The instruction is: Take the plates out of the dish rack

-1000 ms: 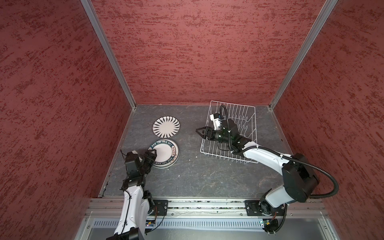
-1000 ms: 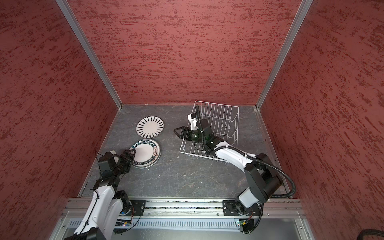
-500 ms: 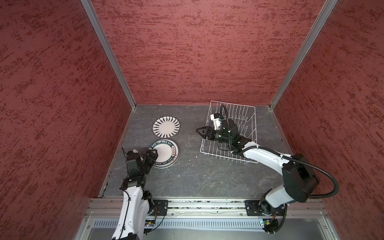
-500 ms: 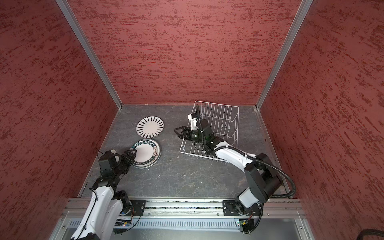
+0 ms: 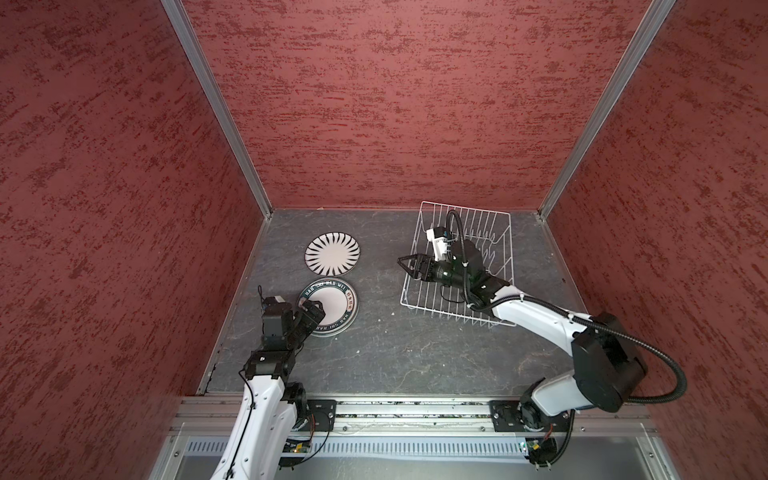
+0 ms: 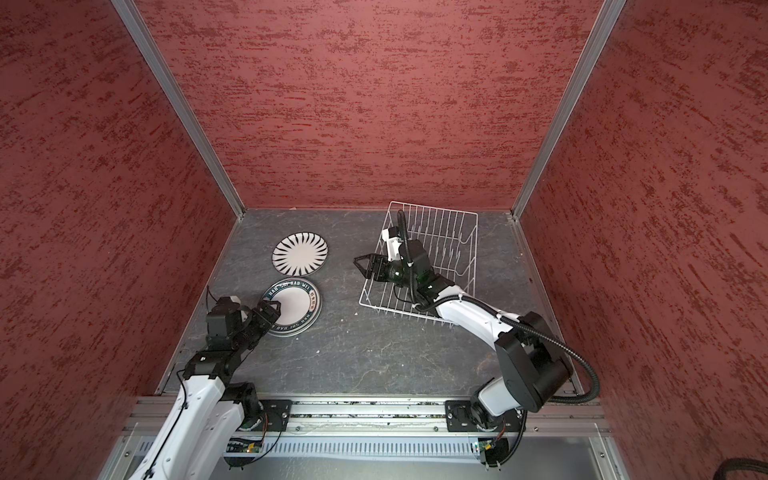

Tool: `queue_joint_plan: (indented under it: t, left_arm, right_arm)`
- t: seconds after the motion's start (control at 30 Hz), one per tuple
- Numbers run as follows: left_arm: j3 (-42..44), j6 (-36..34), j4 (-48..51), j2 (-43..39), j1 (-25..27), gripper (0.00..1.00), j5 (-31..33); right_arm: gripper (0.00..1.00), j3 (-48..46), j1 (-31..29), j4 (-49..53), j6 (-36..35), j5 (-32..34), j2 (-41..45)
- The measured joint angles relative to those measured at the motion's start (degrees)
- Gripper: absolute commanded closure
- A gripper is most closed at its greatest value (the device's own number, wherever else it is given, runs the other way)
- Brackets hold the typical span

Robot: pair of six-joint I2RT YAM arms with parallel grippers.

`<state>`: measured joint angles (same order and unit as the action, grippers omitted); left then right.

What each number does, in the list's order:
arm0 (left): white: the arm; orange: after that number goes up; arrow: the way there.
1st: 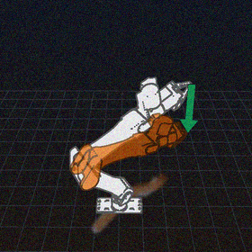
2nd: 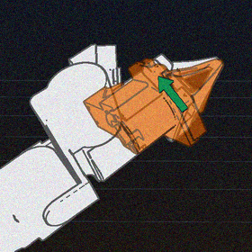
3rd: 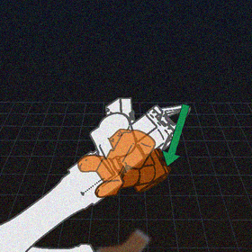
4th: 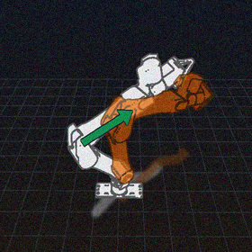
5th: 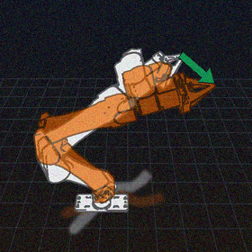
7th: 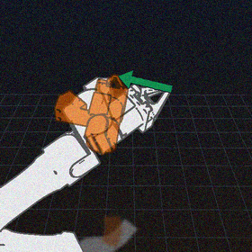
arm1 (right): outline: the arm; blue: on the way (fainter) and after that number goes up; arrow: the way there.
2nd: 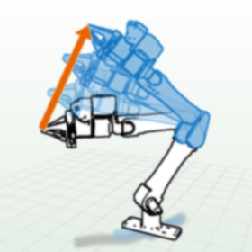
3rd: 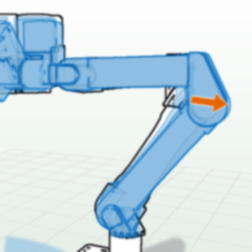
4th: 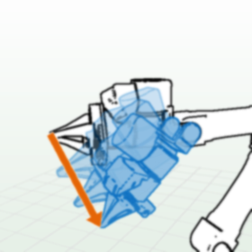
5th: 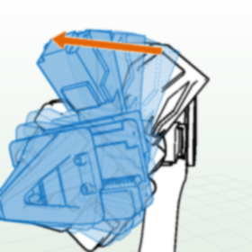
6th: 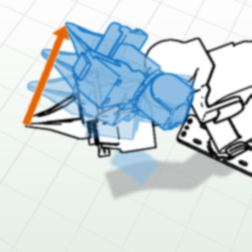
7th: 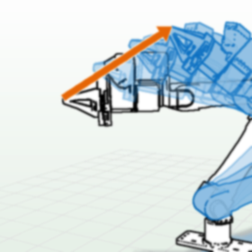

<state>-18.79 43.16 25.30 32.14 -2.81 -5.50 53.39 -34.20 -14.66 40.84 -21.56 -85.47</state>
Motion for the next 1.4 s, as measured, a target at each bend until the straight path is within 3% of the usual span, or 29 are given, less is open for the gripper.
queue_joint_plan:
  t: [0.07, 0.17, 0.27, 0.47, 0.57, 0.67, 0.8, 1.0, 1.17, 1.4]
  left_arm:
    - [-0.37, -1.05, 0.79, -1.22, 0.02, 0.0, 0.72]
    - [-1.11, -3.54, 1.03, -1.9, 0.07, 0.01, 1.07]
    - [-1.92, -6.43, 0.31, -1.92, 0.15, 0.01, 0.59]
    - [-1.88, -10.45, -7.93, -0.42, 0.24, 0.01, -0.85]
    - [-2.64, -12.59, -13.18, 2.8, 0.28, 0.01, -1.11]
    - [-4.79, -16.22, -18.27, 7.54, 0.35, 0.01, -1.31]
    - [-4.74, -21.7, -27.56, 11.54, 0.76, 0.01, -2.03]
    - [-1.16, -27.63, -39.23, 12.44, 1.77, 0.01, -2.34]
    - [-0.31, -31.23, -42.71, 12.57, 1.86, 0.01, -1.16]
    - [3.37, -34.27, -47.6, 10.6, 1.88, 0.01, 5.42]
  right_arm:
    - [0.24, -0.13, 0.39, 0.35, -0.17, -0.11, 0.11]
    - [0.21, -0.13, 1.18, 0.81, -0.42, -0.2, 0.26]
    - [0.01, -0.13, 2.51, 1.81, -1.07, 0.02, 0.59]
    - [0.01, -0.02, 7.96, 7.65, -3.26, 3.26, 6.27]
    - [0.01, 2.08, 11.08, 13.33, -6.08, 8.61, 8.61]
    - [0.01, 0.55, 12.59, 14.71, -10.03, 19.39, 11.85]
    - [0.01, -9.29, 14.71, 10.88, -17.64, 33.42, 19.15]
    - [0.01, -24.5, 18.86, -2.95, -30.51, 45.53, 22.38]
    - [0.01, -31.45, 23.04, -15.39, -35.89, 49.07, 18.58]
    - [0.01, -36.24, 28.48, -31.19, -37.57, 48.39, 10.6]
